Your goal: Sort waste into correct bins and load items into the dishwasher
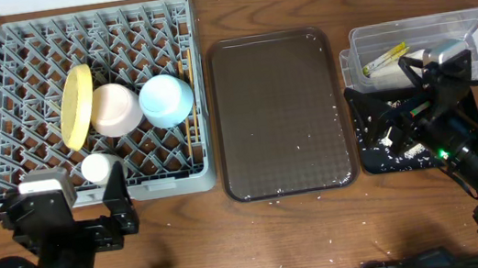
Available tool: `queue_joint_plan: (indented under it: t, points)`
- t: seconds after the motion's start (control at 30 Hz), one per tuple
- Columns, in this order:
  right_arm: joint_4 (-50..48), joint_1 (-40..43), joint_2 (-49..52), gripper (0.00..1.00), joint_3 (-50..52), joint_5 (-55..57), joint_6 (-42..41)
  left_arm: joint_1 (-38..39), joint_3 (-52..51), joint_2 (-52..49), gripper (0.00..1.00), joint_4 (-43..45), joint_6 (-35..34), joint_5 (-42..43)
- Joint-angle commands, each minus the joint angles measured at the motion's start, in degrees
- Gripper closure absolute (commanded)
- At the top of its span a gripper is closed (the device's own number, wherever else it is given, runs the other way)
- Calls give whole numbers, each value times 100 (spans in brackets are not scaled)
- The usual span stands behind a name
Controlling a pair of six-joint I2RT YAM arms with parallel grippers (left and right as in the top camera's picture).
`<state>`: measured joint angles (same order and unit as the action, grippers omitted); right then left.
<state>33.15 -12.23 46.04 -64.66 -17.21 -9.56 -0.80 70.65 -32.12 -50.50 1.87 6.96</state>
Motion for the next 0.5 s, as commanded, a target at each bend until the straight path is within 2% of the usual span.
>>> queue_joint_plan:
  t: [0.0, 0.2, 0.47]
  points:
    - [52, 17, 13, 1, -15, 17, -26, 2, -2, -55, 8, 42, -48, 876]
    - [551, 17, 20, 1, -15, 26, -24, 2, -4, -61, 8, -74, -48, 907]
    - [1941, 17, 20, 1, -15, 28, -24, 2, -4, -61, 8, -229, -48, 907]
